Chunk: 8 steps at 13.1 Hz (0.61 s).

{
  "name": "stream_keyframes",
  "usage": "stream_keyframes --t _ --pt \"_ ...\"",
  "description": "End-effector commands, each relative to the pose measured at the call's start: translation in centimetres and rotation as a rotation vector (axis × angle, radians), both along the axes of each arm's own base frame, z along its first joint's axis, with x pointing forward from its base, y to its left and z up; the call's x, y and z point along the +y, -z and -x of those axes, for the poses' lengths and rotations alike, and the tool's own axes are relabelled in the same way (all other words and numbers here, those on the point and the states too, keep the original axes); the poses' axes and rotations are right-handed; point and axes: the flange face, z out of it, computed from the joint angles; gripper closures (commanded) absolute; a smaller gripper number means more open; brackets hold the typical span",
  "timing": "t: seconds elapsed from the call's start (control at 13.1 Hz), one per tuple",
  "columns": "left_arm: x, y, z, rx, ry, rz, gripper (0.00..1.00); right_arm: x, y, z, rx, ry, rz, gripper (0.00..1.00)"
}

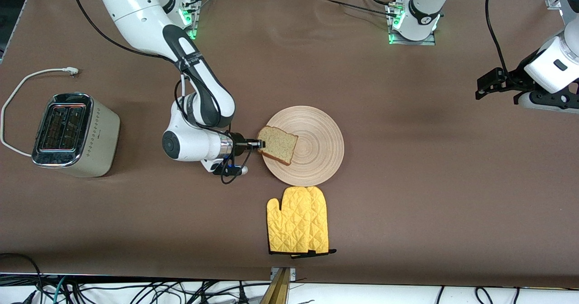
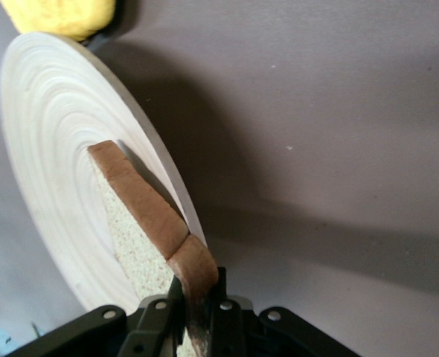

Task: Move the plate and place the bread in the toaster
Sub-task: 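Pinch the bread slice's crust with the right gripper and lift it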

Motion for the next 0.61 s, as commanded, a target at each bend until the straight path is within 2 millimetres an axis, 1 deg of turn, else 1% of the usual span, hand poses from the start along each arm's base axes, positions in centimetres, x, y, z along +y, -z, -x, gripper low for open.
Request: stream_keyframes --t 0.0,0.15,0.23,0.38,0.53 --pt "-0.3 -0.5 0.5 0.003 0.003 -0.03 0.0 -0.5 -2.6 -0.8 0.035 0.009 -0.02 1.0" --pt "0.2 -0.4 0.4 0.006 -0.001 -0.03 0.0 -1.1 -3.5 -1.0 0.038 0.001 -0.019 1.0" --pt "0.6 -0.4 0.4 0.008 -0.004 -0.03 0.0 -1.3 -3.4 -1.0 0.045 0.004 -0.016 1.0" --pt "0.7 -0.3 0.3 0.006 -0.006 -0.029 0.0 -1.1 -2.0 -0.8 0.043 -0.003 -0.007 1.0" --pt "0.4 -0.3 0.3 0.006 -0.004 -0.03 0.0 -1.5 0.4 -1.0 0.02 -0.005 0.038 1.0"
